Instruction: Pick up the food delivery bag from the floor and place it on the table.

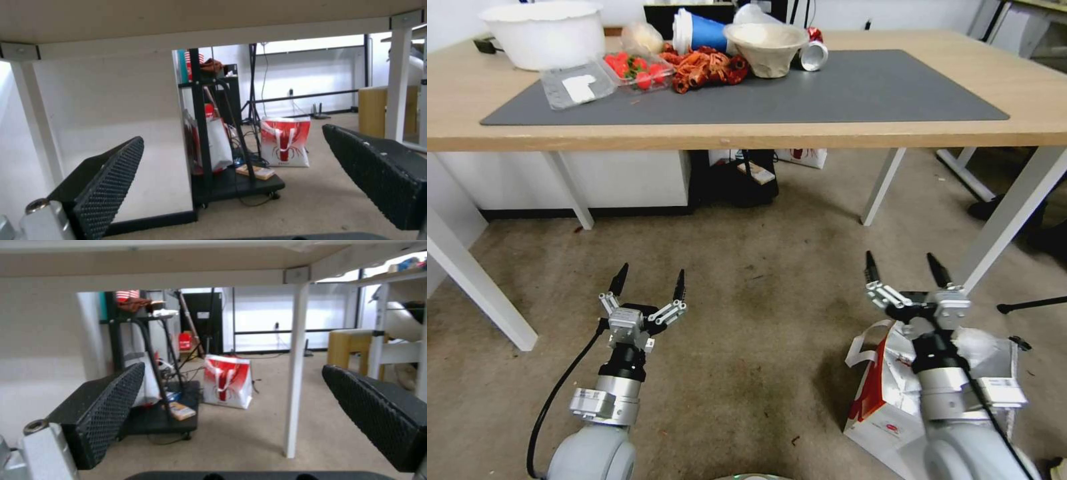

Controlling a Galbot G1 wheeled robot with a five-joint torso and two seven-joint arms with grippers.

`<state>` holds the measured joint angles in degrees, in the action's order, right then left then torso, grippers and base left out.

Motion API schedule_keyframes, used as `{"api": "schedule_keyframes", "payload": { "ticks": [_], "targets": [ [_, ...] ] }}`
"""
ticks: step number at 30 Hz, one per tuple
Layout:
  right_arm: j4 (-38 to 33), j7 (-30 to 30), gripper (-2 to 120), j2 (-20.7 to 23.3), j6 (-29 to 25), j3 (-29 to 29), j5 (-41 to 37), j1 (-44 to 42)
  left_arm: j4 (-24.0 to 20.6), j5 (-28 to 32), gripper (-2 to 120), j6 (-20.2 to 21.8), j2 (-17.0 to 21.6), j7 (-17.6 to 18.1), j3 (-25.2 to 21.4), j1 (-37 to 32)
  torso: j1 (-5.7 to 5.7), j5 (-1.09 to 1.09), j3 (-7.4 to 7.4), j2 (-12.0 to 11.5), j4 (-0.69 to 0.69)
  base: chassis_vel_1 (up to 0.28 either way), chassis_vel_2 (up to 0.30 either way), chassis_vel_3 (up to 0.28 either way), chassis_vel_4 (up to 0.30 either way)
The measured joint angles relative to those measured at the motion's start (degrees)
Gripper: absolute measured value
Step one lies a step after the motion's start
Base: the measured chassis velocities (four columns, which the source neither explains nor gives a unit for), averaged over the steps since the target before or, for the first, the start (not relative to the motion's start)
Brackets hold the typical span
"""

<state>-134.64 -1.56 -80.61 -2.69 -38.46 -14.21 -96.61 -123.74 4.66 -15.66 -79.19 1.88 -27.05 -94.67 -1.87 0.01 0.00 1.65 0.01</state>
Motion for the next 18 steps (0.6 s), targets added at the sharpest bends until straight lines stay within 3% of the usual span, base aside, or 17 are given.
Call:
{"api": "schedule_keyframes", "payload": {
  "ticks": [8,18],
  "targets": [
    [3.38,4.8,100,1.67,-0.21,-12.67,-5.43,-1.4,0.48,-0.03,100,0.95,0.75,1.68,-0.09,0.13,-0.02,0.0,0.0,0.12,-0.01,0.0,0.0,0.0,0.0],
    [10.66,6.23,100,4.1,-2.87,-19.17,-7.26,-2.0,1.36,0.26,100,1.6,1.69,2.87,-1.06,0.11,-0.04,-0.01,0.0,0.19,0.0,0.0,0.0,0.0,0.0]
  ]
}}
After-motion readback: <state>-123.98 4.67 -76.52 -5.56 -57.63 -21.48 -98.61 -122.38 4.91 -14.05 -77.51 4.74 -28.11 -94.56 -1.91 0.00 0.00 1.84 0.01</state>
